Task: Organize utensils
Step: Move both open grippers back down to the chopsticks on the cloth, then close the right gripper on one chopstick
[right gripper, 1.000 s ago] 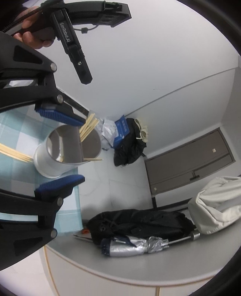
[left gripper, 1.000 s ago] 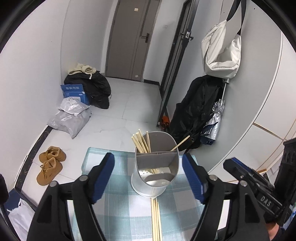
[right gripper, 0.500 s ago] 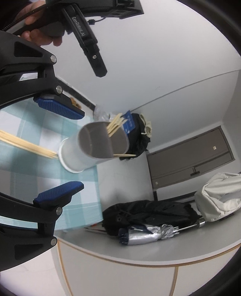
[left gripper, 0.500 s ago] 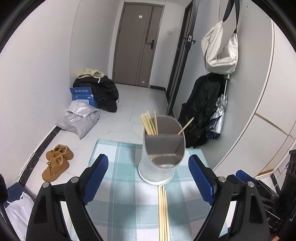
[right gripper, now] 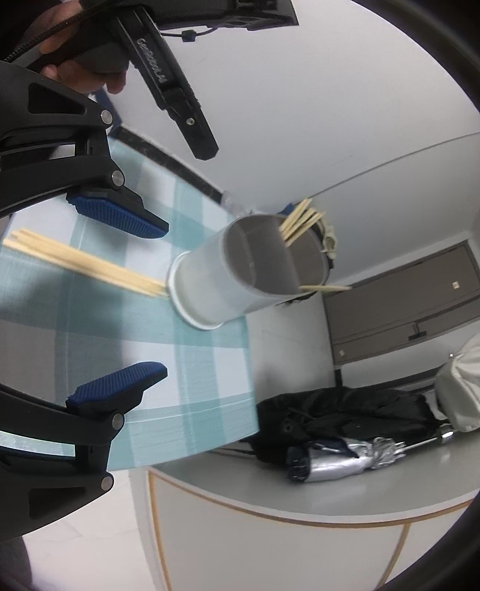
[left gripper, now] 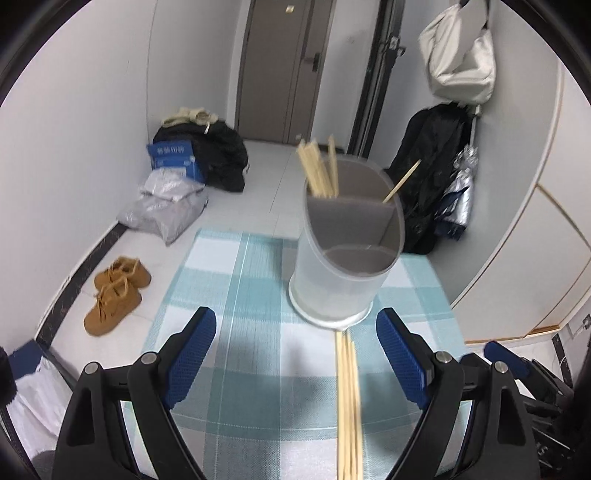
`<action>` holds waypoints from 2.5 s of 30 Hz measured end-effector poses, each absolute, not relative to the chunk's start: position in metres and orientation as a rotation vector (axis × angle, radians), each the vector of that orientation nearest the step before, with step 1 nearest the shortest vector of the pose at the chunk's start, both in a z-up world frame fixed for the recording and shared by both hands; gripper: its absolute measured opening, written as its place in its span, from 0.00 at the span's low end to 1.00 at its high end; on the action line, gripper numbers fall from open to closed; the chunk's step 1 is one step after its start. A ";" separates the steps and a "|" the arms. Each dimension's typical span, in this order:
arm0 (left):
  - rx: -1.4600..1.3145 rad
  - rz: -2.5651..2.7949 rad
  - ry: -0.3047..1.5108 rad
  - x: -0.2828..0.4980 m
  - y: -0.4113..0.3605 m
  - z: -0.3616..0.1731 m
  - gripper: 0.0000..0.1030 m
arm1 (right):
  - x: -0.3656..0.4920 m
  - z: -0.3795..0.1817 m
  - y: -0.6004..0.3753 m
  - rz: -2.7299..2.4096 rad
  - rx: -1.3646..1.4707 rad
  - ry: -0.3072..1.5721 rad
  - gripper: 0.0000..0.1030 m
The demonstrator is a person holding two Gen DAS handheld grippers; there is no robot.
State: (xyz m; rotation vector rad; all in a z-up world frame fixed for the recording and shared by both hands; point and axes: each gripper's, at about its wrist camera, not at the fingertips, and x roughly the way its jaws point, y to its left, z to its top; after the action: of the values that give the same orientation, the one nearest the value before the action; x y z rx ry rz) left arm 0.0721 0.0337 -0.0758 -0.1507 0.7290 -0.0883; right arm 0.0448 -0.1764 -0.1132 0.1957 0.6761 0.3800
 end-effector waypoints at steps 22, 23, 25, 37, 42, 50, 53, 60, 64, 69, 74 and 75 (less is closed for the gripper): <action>-0.243 -0.014 0.793 0.111 0.078 -0.107 0.83 | 0.112 -0.185 -0.129 0.372 0.055 1.028 0.52; -0.253 -0.011 0.798 0.112 0.080 -0.108 0.83 | 0.115 -0.186 -0.127 0.369 0.053 1.029 0.52; -0.270 -0.001 0.809 0.115 0.084 -0.109 0.83 | 0.117 -0.186 -0.122 0.362 0.050 1.033 0.52; -0.304 0.029 0.853 0.119 0.091 -0.112 0.83 | 0.114 -0.198 -0.090 0.342 -0.115 1.069 0.27; -0.346 0.050 0.856 0.118 0.099 -0.111 0.83 | 0.105 -0.198 -0.084 0.362 -0.152 1.074 0.24; -0.402 0.109 0.852 0.120 0.117 -0.111 0.83 | 0.129 -0.197 -0.076 0.372 -0.234 1.077 0.22; -0.394 0.117 0.831 0.118 0.120 -0.111 0.83 | 0.139 -0.196 -0.071 0.381 -0.232 1.083 0.24; -0.336 0.094 0.803 0.115 0.118 -0.109 0.83 | 0.155 -0.193 -0.068 0.387 -0.217 1.080 0.06; -0.327 0.033 0.858 0.118 0.109 -0.119 0.83 | 0.159 -0.191 -0.076 0.409 -0.166 1.075 0.04; -0.323 -0.108 0.975 0.122 0.083 -0.137 0.83 | 0.158 -0.173 -0.110 0.409 -0.003 1.031 0.04; -0.184 -0.168 1.031 0.119 0.049 -0.147 0.83 | 0.159 -0.154 -0.163 0.486 0.268 0.973 0.04; -0.166 -0.172 1.036 0.117 0.045 -0.148 0.83 | 0.157 -0.152 -0.172 0.499 0.299 0.955 0.04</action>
State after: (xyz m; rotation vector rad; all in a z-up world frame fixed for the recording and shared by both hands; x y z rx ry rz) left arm 0.1168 0.0445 -0.1484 -0.1656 1.0363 -0.1716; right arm 0.1573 -0.1715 -0.1520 0.2991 0.9552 0.4989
